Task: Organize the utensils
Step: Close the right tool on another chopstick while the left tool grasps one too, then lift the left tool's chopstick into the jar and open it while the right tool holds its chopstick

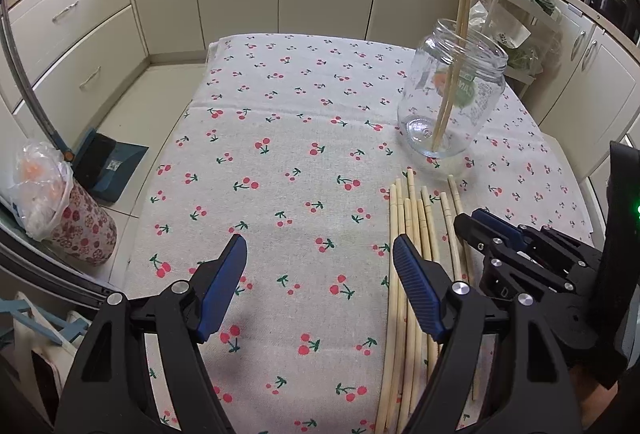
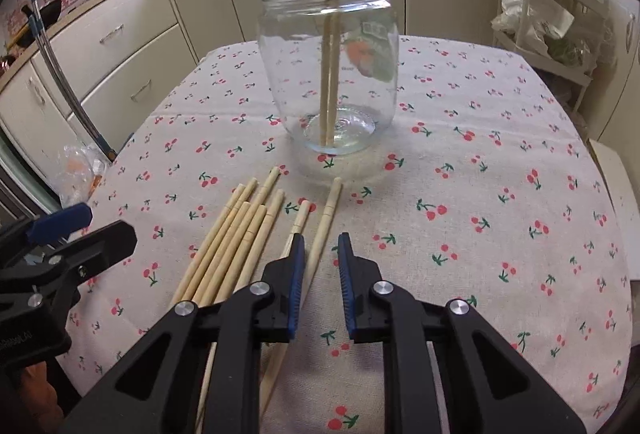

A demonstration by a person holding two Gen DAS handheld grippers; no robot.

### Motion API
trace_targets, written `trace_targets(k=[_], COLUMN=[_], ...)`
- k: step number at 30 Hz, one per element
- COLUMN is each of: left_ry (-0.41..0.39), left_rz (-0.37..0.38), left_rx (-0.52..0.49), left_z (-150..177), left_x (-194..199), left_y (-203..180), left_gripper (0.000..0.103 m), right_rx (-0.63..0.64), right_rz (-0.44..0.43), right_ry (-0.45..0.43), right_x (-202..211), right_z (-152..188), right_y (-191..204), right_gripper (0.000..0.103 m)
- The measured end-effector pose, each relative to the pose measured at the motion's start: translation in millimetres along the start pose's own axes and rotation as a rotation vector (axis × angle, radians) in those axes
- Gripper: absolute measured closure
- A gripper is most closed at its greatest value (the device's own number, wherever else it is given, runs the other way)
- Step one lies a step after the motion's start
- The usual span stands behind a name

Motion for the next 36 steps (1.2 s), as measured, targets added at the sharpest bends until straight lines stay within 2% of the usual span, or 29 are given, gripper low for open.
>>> trace_targets(k=[4,12,19,26,31,33,36], left_ry=[0.003,0.029,0.047,0.050,0.068,0.073,0.088], left_rz=[-0.008,-0.037,-0.079,-0.088,-0.055,-0.044,-0.034], left_rx=[-0.030,-0.091,-0.120,-0.133,-0.146,-0.157,-0.164], left_z=[-3,-4,-1,-4,-5,-5,-3], left_x=[-12,-40,-52,-56,-57,-55,-55], left_y=[-10,-24,-25,-29,-32,-33,-33], left_gripper=[0.031,0.031,0.031,0.032,0.044,0.056,0.059], right_rx=[0.050,0.104,0.051,0.026,0.071,0.087,0.087], right_rz=[-0.011,-0.048,-0.082,-0.061,-0.047,-0.050,-0.050], right_ry=[0.021,0.061,0.056,0.049,0.060,0.069,0.093], right_x=[2,15,16,9,8,9,10], right_z=[1,19,20,12,10,10,11], right_y=[-4,-16,-20,-21,-19,-18,-19], right_gripper=[0.093,0.093,0.093,0.092,0.093,0.094,0.094])
Point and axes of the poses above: each gripper's, at about its wrist camera, not at the fingertips, and x roughly against the way its jaws point, y to its left, z to its underside, the point moved 5 cm from there along -x, roughly the way its jaws point, and after that the axes turned 13 degrees about x, right-handed, at the moved point
